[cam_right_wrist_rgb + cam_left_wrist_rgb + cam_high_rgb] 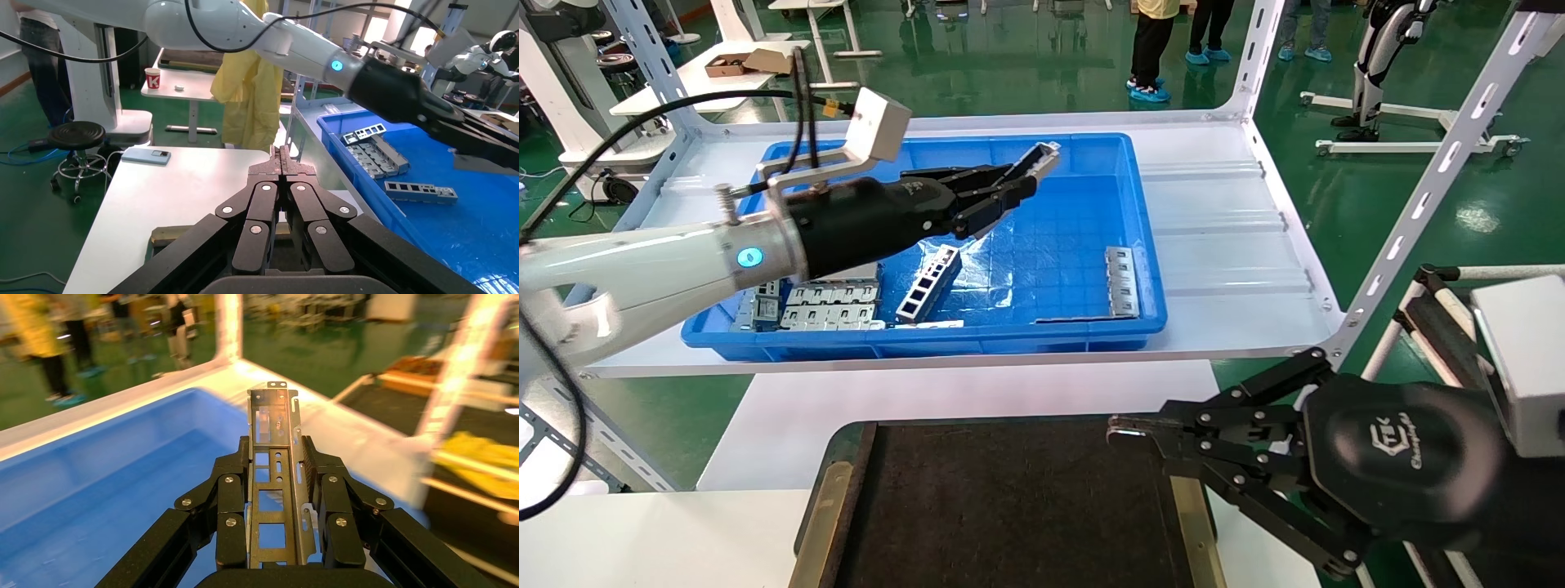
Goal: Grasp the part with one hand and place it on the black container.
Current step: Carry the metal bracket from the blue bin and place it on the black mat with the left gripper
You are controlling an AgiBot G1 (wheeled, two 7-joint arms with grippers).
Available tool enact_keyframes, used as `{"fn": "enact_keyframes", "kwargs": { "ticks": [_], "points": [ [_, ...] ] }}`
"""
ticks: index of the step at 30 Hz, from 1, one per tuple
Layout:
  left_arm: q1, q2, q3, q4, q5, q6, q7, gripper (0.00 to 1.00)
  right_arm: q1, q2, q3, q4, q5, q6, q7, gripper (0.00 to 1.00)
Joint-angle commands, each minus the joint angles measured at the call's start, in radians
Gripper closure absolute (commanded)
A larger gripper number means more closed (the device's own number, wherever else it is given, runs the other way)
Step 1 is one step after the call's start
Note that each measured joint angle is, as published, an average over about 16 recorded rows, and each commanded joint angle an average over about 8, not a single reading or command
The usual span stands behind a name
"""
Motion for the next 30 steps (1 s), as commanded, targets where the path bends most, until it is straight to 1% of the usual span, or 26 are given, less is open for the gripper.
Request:
{"fn": "enact_keyframes", "kwargs": {
  "ticks": [1,7,12,15,18,21,23,26,30],
  "points": [
    [0.003,-0.022,-0.007,-0.009,-0.013,0.065,0.001,1.00,0.000,0.000,0.000,0.000,0.000,0.000,0.000,1.00],
    [0.072,-0.091,-0.017,-0.093,-0.043,0.228,-0.027,1.00,0.000,0.000,-0.001,0.000,0.000,0.000,0.000,1.00],
    [0.172,-0.153,-0.020,-0.221,-0.073,0.342,-0.074,1.00,0.000,0.000,-0.001,0.000,0.001,0.000,0.000,1.00],
    [0.250,-0.188,-0.019,-0.322,-0.094,0.385,-0.111,1.00,0.000,0.000,-0.001,0.000,0.001,0.000,-0.001,1.00],
    [0.337,-0.220,-0.014,-0.431,-0.115,0.398,-0.153,1.00,0.000,0.000,-0.001,0.000,0.001,0.001,-0.001,1.00],
    [0.428,-0.245,-0.006,-0.528,-0.126,0.373,-0.196,1.00,0.000,0.001,-0.001,0.000,0.001,0.001,-0.001,1.00],
    [0.487,-0.257,0.000,-0.581,-0.121,0.331,-0.220,1.00,0.000,0.001,-0.002,0.000,0.001,0.001,-0.001,1.00],
    [0.573,-0.263,0.009,-0.643,-0.094,0.223,-0.255,1.00,0.000,0.001,-0.002,0.000,0.001,0.001,-0.001,1.00],
    [0.674,-0.254,0.021,-0.707,-0.041,0.036,-0.303,1.00,0.000,0.001,-0.002,0.000,0.001,0.001,-0.001,1.00]
  ]
}}
